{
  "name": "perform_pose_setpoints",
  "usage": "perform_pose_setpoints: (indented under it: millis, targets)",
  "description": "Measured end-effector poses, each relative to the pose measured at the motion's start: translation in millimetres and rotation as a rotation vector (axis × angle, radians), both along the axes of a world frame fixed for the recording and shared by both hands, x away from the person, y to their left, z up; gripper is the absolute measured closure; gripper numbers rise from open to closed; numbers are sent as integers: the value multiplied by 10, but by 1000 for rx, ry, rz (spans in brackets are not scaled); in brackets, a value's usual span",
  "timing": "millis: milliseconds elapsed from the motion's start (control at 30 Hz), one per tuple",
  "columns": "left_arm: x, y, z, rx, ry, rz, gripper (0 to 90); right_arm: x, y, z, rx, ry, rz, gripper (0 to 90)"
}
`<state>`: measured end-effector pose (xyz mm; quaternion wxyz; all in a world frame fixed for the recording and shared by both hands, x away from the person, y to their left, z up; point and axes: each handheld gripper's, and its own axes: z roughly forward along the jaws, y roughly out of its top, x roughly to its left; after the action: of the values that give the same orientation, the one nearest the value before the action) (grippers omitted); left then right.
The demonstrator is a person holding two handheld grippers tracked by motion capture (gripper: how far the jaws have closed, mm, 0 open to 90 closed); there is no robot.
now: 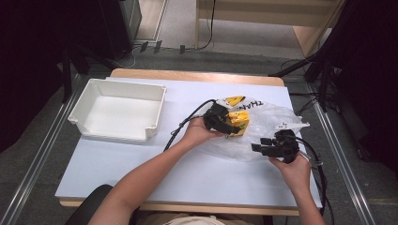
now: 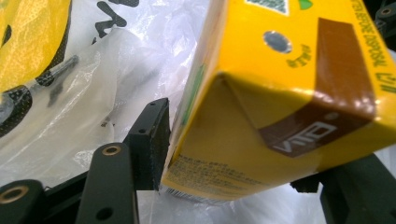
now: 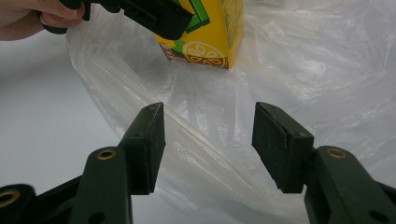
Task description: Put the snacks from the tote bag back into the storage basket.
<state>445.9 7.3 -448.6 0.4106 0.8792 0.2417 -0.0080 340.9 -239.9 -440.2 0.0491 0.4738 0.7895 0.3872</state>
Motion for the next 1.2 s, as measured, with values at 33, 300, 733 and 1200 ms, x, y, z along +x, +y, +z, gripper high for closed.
perform_pose_setpoints:
  millis: [33, 300, 733, 1200]
  targets:
    - [-6, 1, 9, 15, -9, -3, 434, 2, 1, -2, -2, 3, 2, 452]
    - [-65, -17, 56, 54, -59, -2, 496, 5, -13, -16, 4, 7, 4, 453]
    - [-35, 39, 145, 26, -5, 15, 513, 15, -11, -27, 8, 8, 7, 454]
    - [-85, 103, 418, 0, 1, 6, 513, 8, -3, -27, 11, 2, 11, 454]
